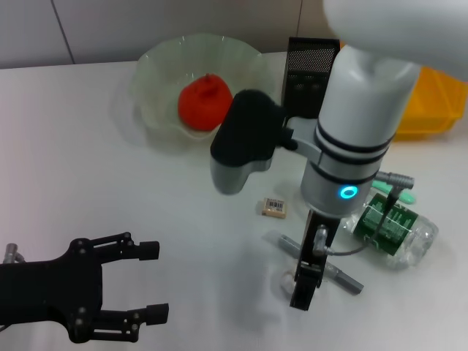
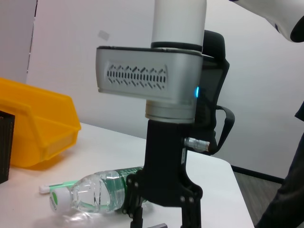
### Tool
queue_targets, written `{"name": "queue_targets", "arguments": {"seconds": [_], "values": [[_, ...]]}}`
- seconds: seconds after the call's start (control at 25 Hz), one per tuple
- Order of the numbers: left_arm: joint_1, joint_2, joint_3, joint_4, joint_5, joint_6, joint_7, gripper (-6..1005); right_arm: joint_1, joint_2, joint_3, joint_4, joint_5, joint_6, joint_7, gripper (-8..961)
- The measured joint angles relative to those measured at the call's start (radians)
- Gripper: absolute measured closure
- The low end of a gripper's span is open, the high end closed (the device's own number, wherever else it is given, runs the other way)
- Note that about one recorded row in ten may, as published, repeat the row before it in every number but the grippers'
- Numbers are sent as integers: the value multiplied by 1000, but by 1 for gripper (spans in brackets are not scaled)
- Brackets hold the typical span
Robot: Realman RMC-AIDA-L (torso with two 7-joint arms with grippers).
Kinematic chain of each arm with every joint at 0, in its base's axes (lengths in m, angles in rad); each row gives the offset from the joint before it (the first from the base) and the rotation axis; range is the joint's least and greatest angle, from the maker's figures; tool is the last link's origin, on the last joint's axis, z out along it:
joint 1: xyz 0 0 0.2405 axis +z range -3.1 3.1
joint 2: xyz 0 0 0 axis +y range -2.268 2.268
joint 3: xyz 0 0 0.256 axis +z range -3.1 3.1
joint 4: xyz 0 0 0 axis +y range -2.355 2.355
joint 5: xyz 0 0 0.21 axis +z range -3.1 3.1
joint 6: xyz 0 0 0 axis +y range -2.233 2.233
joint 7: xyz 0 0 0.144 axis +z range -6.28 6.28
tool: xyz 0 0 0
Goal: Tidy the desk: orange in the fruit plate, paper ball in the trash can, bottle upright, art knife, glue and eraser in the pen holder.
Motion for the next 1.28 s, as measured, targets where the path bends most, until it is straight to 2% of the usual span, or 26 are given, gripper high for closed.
{"name": "queue_targets", "arguments": {"seconds": [0.32, 0.76, 0.96, 1.12, 1.2, 1.24, 1.28], "values": [[1, 0, -13, -10, 3, -1, 7, 163, 7, 0, -56, 18, 9, 34, 35, 180], [0, -5, -17, -10, 3, -1, 7, 168, 7, -1, -72, 41, 10, 41, 39, 296], [0, -6, -24, -10, 3, -1, 8, 170, 3, -1, -68, 36, 10, 38, 40, 542], [4, -5, -25, -11, 3, 1, 8, 172, -7, -6, -45, -12, 7, 1, 40, 594], [5, -5, -26, -11, 3, 4, 8, 173, -17, -9, -2, -54, 0, -39, 39, 606], [7, -4, -26, -11, 3, 6, 9, 173, -32, -12, 67, -118, -14, -94, 32, 606], [7, -4, -26, -11, 3, 6, 9, 174, -32, -12, 67, -118, -14, -94, 32, 606]]}}
